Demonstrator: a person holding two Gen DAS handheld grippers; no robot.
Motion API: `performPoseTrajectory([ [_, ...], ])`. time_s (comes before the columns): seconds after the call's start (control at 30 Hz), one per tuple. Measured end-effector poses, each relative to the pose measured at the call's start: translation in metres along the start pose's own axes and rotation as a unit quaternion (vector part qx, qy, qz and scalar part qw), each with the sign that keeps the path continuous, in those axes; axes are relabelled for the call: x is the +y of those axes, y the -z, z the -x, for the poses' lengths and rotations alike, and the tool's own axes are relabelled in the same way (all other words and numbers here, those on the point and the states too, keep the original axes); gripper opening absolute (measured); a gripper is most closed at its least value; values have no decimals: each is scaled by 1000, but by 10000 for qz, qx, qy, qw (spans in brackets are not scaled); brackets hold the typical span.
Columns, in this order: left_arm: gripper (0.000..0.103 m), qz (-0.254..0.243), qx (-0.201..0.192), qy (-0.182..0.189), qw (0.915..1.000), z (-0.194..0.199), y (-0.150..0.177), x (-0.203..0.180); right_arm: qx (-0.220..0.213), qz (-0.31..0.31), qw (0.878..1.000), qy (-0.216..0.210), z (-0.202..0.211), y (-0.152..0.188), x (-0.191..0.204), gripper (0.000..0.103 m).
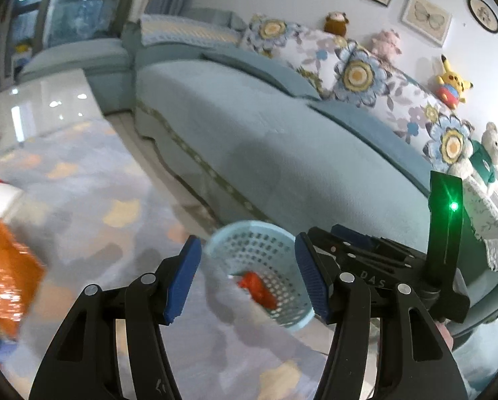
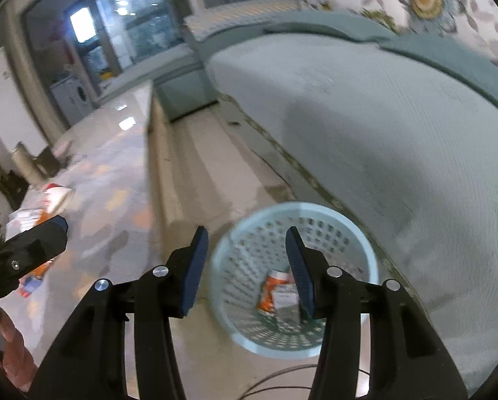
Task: Collect trash
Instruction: 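Move both open tools back toward the table, then grasp the red-white card box with the left tool while the right tool grasps the orange snack bag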
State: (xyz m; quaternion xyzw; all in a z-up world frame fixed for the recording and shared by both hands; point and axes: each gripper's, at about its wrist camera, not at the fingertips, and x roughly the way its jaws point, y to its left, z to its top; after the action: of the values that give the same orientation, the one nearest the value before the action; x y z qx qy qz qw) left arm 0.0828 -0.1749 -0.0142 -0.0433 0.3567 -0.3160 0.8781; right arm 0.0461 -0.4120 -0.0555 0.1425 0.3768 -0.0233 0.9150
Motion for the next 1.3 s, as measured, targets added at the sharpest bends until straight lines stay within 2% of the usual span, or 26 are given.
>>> performPoseTrajectory([
  [0.33, 57, 400, -556, -680, 9953, 95, 3, 71, -180, 747, 9947, -690, 16, -6, 108, 45],
  [0.53, 61, 950, -699, -1159, 9862, 139, 27, 132, -97, 1139, 9877, -1063, 8, 5, 171, 45],
  [0.67, 61, 1466, -659, -1534, 9750, 157, 56, 179, 80, 1290, 9809, -1451, -3, 19, 204, 45],
  [0.7, 61, 1598, -637, -1593, 9721, 159, 63, 189, 118, 1374, 9798, -1445, -8, 24, 214, 44],
  [0.77, 61, 1857, -533, -1673, 9668, 160, 78, 211, 157, 1525, 9780, -1418, -14, 31, 228, 31],
  [0.83, 61, 2025, -350, -1710, 9636, 156, 93, 230, 270, 1619, 9753, -1476, -25, 39, 241, 28],
  [0.97, 58, 2223, 165, -1624, 9612, 138, 110, 249, 453, 1698, 9741, -1422, -45, 52, 253, 25],
  [1.0, 55, 2242, 251, -1556, 9617, 133, 113, 250, 493, 1691, 9740, -1427, -48, 54, 253, 25],
  [1.13, 55, 2053, 376, -1127, 9715, 124, 113, 240, 714, 1603, 9736, -1462, -61, 63, 252, 25],
  [1.17, 55, 1993, 447, -992, 9739, 121, 113, 236, 725, 1607, 9737, -1445, -62, 64, 252, 25],
  [1.23, 55, 1910, 596, -401, 9790, 115, 113, 227, 756, 1607, 9735, -1439, -65, 65, 251, 25],
  [1.3, 55, 1702, 650, -17, 9833, 113, 111, 214, 770, 1601, 9737, -1426, -66, 64, 251, 25],
])
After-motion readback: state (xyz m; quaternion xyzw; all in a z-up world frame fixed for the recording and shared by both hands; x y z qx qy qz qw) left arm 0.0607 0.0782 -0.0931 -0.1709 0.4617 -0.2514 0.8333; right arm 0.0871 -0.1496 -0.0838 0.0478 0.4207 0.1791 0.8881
